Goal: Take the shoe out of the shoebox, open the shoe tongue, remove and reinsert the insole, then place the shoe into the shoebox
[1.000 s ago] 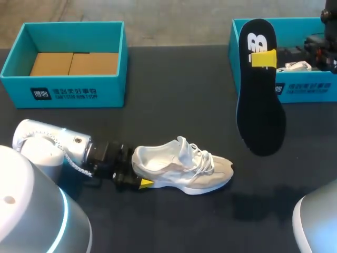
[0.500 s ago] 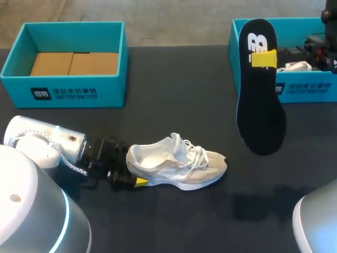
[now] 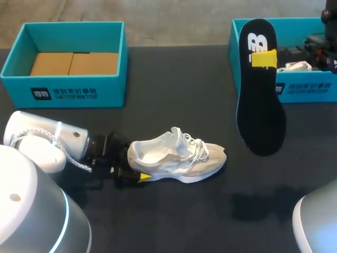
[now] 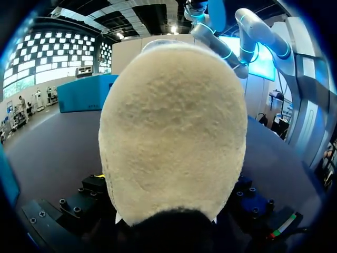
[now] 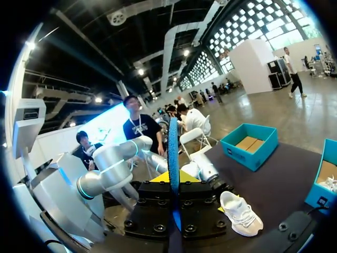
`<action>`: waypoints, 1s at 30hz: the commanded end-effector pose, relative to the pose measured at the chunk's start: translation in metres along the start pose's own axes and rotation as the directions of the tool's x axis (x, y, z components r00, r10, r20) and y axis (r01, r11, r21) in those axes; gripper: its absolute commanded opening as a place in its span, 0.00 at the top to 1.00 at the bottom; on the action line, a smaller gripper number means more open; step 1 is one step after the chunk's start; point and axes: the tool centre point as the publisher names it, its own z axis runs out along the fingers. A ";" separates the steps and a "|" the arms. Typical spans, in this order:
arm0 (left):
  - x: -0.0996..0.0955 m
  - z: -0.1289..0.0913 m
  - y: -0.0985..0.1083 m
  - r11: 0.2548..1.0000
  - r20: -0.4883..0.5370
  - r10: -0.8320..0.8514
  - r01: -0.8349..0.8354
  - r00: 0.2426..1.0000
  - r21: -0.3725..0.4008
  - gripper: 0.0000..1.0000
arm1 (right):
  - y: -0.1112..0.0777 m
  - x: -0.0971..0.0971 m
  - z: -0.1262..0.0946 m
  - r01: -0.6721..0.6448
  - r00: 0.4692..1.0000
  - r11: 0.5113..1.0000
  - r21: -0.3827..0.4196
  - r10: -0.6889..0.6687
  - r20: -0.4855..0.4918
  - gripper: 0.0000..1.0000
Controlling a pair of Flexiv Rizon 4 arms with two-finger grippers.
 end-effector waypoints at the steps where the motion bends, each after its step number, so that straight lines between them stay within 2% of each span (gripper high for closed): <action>1: -0.003 -0.003 -0.004 0.999 0.001 0.001 -0.001 1.000 -0.037 0.00 | 0.003 -0.002 0.002 -0.002 1.000 1.000 0.005 0.002 -0.003 1.00; 8: -0.008 -0.009 -0.008 0.998 0.027 0.019 -0.017 0.999 -0.061 0.00 | 0.003 -0.002 0.002 -0.002 1.000 1.000 0.005 0.002 -0.003 1.00; 13: -0.010 -0.011 -0.004 0.997 0.003 0.030 -0.030 1.000 -0.066 0.00 | 0.003 -0.002 0.002 -0.002 1.000 1.000 0.005 0.002 -0.003 1.00; 17: -0.011 -0.011 0.004 1.000 -0.036 0.027 -0.027 0.999 0.004 0.00 | 0.003 -0.002 0.002 -0.002 1.000 1.000 0.005 0.002 -0.003 1.00; 21: -0.011 -0.013 0.007 0.998 -0.028 0.017 -0.016 0.999 0.059 0.00 | 0.003 -0.002 0.002 -0.002 1.000 1.000 0.005 0.002 -0.003 1.00; 30: -0.004 -0.024 -0.011 0.994 -0.015 0.056 -0.054 0.998 0.098 0.00 | 0.003 -0.002 0.002 -0.002 1.000 1.000 0.005 0.002 -0.003 1.00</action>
